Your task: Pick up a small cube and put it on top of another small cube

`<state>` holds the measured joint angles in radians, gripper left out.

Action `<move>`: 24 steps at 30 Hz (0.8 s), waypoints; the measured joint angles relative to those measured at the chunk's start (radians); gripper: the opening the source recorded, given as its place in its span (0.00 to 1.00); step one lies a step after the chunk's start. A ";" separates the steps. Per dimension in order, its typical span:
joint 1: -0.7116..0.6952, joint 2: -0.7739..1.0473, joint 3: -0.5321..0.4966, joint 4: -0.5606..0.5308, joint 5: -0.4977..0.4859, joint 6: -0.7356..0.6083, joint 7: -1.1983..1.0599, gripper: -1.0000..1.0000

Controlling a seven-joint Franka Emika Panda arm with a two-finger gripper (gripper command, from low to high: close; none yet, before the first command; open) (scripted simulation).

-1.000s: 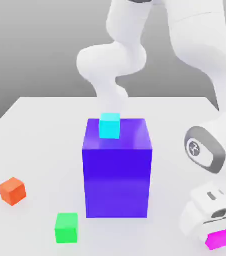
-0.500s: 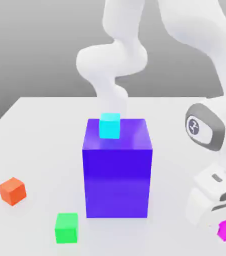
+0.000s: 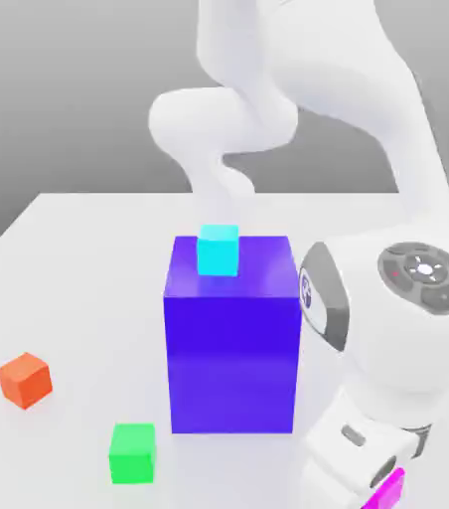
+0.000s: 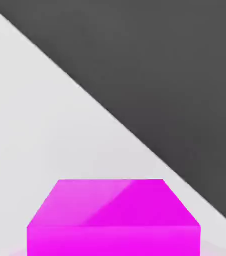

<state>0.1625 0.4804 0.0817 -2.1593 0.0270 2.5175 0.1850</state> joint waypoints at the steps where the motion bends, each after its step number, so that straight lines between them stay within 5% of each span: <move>1: -0.017 0.002 0.005 0.004 0.002 -0.005 -0.040 0.00; 24: -0.395 -0.031 0.107 0.085 0.019 -0.080 -0.934 0.00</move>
<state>-0.2325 0.4495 0.1887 -2.0739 0.0457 2.4376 -0.7491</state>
